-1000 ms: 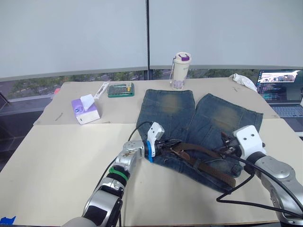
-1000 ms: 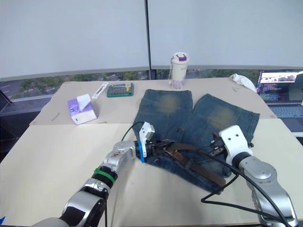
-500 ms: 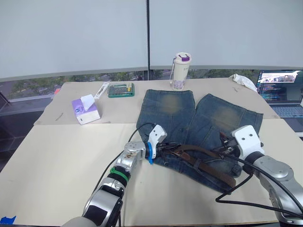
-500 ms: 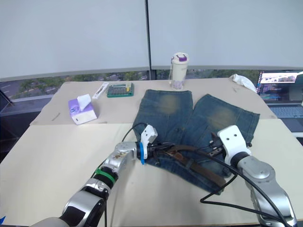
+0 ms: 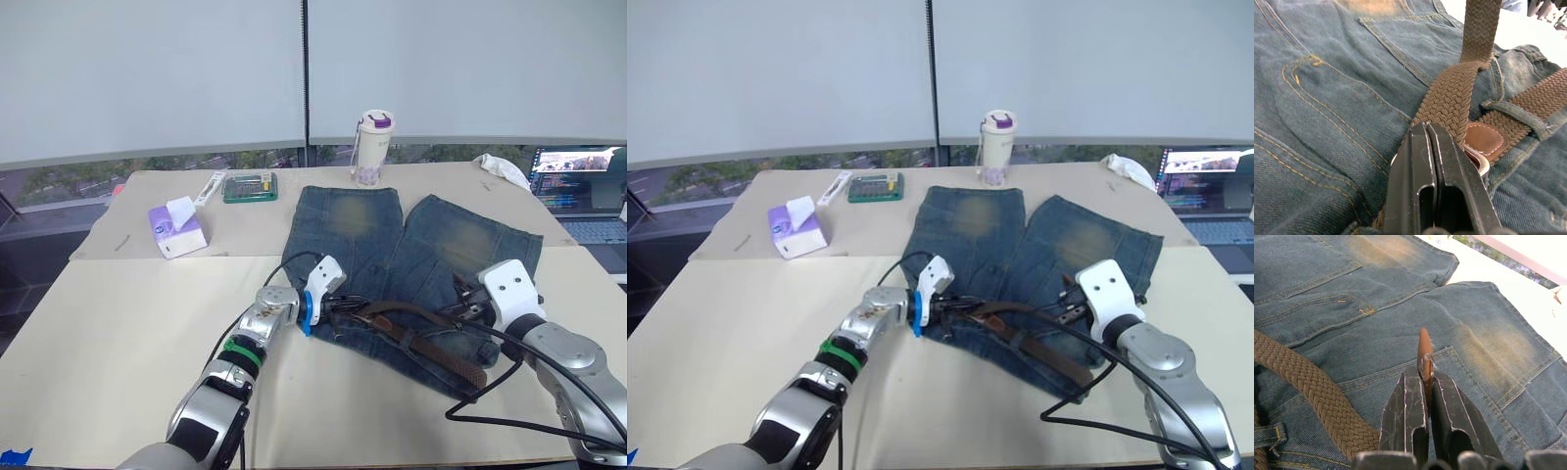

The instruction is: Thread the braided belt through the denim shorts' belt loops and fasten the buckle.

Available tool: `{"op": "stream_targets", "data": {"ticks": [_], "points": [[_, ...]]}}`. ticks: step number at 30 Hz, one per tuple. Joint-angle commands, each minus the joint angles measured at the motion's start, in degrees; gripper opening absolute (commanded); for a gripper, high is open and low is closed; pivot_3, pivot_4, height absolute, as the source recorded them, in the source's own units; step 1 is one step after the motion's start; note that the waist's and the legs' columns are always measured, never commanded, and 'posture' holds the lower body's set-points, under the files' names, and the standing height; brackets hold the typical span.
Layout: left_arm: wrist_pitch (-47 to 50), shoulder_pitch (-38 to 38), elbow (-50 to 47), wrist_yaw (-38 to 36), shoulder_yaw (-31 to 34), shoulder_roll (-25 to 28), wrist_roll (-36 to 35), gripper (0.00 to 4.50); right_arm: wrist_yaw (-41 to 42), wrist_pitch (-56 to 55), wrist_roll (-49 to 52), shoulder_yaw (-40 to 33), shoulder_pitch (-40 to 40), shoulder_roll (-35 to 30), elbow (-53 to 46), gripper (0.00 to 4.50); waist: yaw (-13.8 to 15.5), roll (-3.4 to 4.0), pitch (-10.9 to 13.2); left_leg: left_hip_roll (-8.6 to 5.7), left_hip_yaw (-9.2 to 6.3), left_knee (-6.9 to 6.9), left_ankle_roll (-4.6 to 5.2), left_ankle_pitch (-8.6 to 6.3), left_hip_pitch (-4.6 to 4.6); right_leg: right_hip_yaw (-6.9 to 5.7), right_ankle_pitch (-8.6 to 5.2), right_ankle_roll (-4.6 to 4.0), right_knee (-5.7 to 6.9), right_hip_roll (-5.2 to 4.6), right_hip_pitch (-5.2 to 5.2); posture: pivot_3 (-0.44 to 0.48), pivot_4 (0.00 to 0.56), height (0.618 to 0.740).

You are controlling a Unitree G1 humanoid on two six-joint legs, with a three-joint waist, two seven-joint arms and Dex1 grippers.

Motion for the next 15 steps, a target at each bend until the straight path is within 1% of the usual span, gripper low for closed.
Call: {"op": "stream_targets", "data": {"ticks": [1,5,7,11,15], "points": [[4.48,3.12,1.66,-2.49,-3.85,1.31,2.59,0.05,-0.16,0.10,-0.53,-0.49,-0.56,-0.03,-2.32,0.00,-0.01,0.01,-0.05,0.00,0.00,0.00,0.00,0.00,0.00,0.00,0.00,0.00,0.00,0.00,0.00,0.000,0.150,0.740],[3.78,4.08,1.19,-3.33,-5.84,1.79,4.35,0.05,-0.04,0.12,-0.47,-0.65,-0.63,-0.20,-2.39,0.00,0.10,0.00,-0.13,0.00,0.00,0.00,0.00,0.00,0.00,0.00,0.00,0.00,-0.01,-0.01,0.02,0.000,0.150,0.740],[3.87,4.26,1.75,-2.37,-6.12,1.39,4.52,0.05,-0.03,0.17,-0.48,-0.67,-0.61,-0.26,-2.50,0.00,0.18,-0.01,-0.19,0.00,-0.01,0.01,0.01,0.00,0.01,-0.01,0.00,0.00,-0.02,-0.02,0.05,0.000,0.150,0.740],[-0.92,4.31,5.44,0.21,-10.13,1.59,9.49,0.05,-0.08,0.60,-0.40,-0.52,-0.54,-0.21,-3.13,0.00,0.57,-0.02,-0.30,-0.01,-0.02,0.04,0.03,-0.02,0.03,-0.03,0.00,0.01,-0.05,-0.03,0.13,0.000,0.150,0.740],[-2.91,3.79,8.19,2.76,-9.81,1.20,10.38,0.05,0.05,0.83,-0.40,-0.62,-0.43,-0.27,-3.28,0.00,1.10,-0.03,-0.43,-0.02,-0.04,0.10,0.13,-0.09,0.27,-0.08,-0.04,0.06,-0.18,-0.07,0.56,0.000,0.150,0.740]]}}
